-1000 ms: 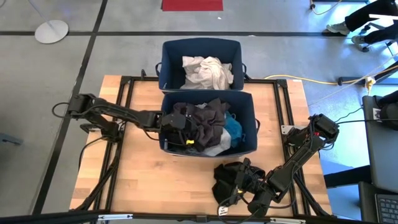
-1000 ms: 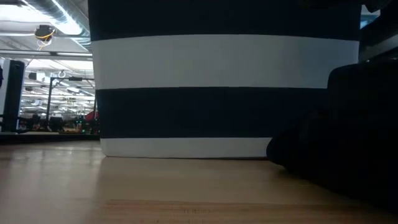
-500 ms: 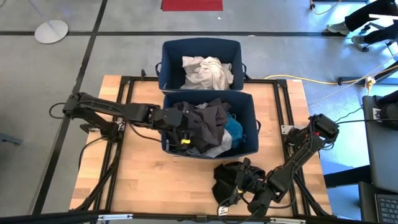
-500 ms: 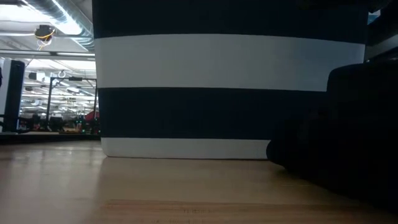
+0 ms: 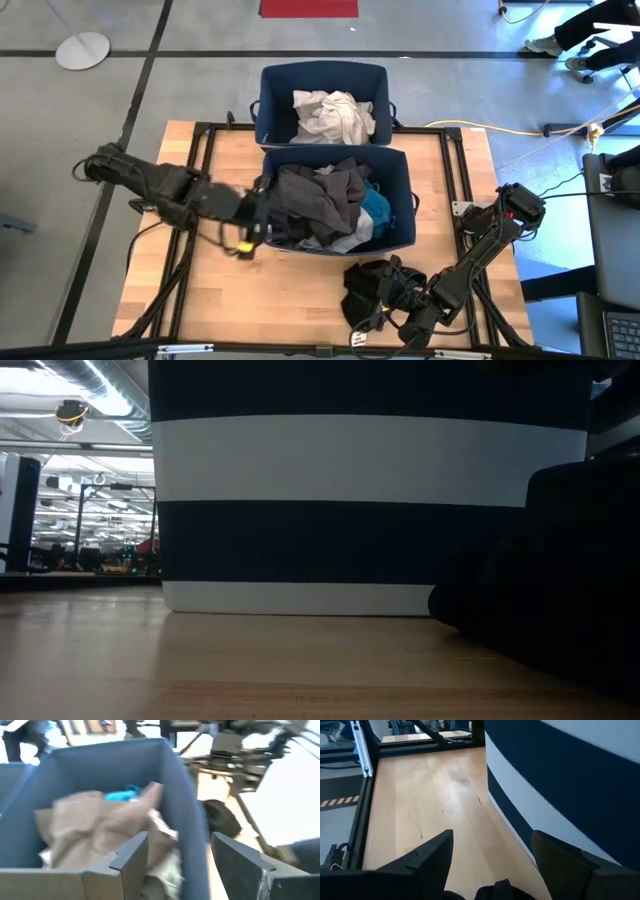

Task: Sort clothes
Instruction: Put the black boxer into the top blue laundry bin

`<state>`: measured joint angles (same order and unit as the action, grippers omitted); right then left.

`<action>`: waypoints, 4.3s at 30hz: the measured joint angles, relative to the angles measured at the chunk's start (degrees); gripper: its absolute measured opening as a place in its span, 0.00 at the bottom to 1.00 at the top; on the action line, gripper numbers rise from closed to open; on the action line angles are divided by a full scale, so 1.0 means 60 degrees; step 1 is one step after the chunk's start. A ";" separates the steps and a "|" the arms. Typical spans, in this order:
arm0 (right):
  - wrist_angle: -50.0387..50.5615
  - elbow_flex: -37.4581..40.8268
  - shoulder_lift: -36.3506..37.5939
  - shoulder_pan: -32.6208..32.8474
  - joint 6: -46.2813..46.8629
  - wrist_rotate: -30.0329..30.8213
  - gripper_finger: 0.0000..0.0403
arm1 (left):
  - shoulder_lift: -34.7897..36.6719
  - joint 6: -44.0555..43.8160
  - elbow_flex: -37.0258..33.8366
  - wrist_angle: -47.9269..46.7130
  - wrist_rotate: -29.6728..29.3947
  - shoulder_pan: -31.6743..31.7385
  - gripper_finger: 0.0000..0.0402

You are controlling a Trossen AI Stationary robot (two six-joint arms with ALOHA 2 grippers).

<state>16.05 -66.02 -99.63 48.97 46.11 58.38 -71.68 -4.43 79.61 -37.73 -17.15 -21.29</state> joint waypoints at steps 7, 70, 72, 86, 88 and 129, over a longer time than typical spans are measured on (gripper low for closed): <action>0.0289 -0.0278 0.0293 0.0029 -0.0008 -0.1722 0.67 | 0.0503 -0.1433 -0.0185 -0.1479 -0.1290 -0.2230 0.50; 0.5272 0.0829 0.0634 0.0896 0.4948 -0.7324 0.06 | 0.0551 -0.6236 -0.5869 0.1897 -0.4928 -0.5196 0.50; 0.5891 0.0178 0.0634 0.0896 0.4919 -0.7588 0.06 | 0.0548 -0.6233 -0.5869 0.1900 -0.4928 -0.5196 0.50; 0.9288 -0.4919 0.0634 0.0900 0.3441 -0.5231 0.01 | 0.0550 -0.6191 -0.5869 0.1903 -0.4970 -0.5196 0.50; 0.9328 -0.5394 0.0636 0.0900 0.2984 -0.4538 0.02 | 0.0551 -0.6173 -0.5869 0.1904 -0.4972 -0.5196 0.50; 0.0851 -0.7639 0.0648 -0.4202 -1.0853 -0.6857 0.03 | 0.1941 -0.5077 -0.5865 0.1639 -0.4671 -0.5206 0.50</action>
<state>21.16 -111.85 -95.74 23.76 -19.01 17.24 -60.04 -34.89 44.42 -27.90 -45.18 -52.53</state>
